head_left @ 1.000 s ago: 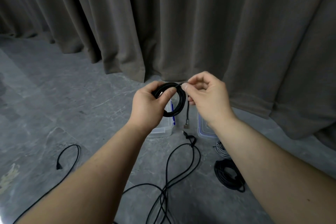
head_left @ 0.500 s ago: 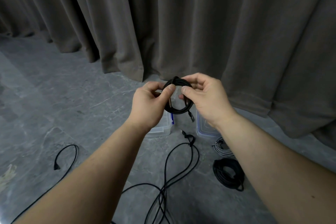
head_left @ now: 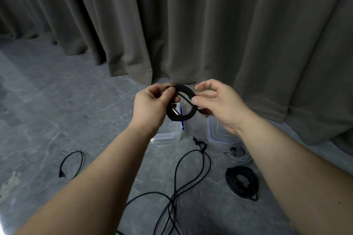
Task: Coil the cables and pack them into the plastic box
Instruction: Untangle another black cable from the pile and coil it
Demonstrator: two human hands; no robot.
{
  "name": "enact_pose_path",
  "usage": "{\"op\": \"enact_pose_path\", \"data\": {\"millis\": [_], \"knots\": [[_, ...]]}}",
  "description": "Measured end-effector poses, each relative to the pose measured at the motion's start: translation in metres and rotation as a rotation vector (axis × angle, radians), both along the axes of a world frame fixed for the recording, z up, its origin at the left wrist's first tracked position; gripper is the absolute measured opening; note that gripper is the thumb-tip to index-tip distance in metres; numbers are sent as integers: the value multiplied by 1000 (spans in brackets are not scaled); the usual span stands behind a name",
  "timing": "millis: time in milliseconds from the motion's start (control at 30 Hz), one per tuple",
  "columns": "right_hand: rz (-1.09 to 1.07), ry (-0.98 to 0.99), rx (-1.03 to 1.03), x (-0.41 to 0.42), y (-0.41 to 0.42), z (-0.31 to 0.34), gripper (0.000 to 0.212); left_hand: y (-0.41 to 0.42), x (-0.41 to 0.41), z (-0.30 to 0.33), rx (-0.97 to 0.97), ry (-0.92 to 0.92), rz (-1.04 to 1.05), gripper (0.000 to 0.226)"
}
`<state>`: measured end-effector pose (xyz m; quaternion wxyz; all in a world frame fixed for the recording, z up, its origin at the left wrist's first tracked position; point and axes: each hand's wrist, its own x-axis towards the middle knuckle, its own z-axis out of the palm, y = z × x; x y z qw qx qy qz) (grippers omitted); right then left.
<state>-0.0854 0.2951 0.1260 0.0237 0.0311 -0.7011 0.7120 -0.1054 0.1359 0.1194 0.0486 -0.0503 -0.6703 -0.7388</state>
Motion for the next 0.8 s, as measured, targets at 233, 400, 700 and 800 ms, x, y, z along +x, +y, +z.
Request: {"op": "enact_pose_path", "data": {"millis": [233, 400, 700, 800], "knots": [[-26, -97, 115, -4, -3, -6, 15, 0, -4, -7, 117, -39, 69, 11], [-61, -71, 225, -9, 4, -19, 31, -3, -8, -8, 197, -74, 64, 9], [-325, -15, 435, -20, 9, -26, 18, 10, -1, -6, 142, -29, 30, 10], [-318, -69, 309, -17, 12, -26, 20, 14, 2, -3, 151, -11, -13, 10]]}}
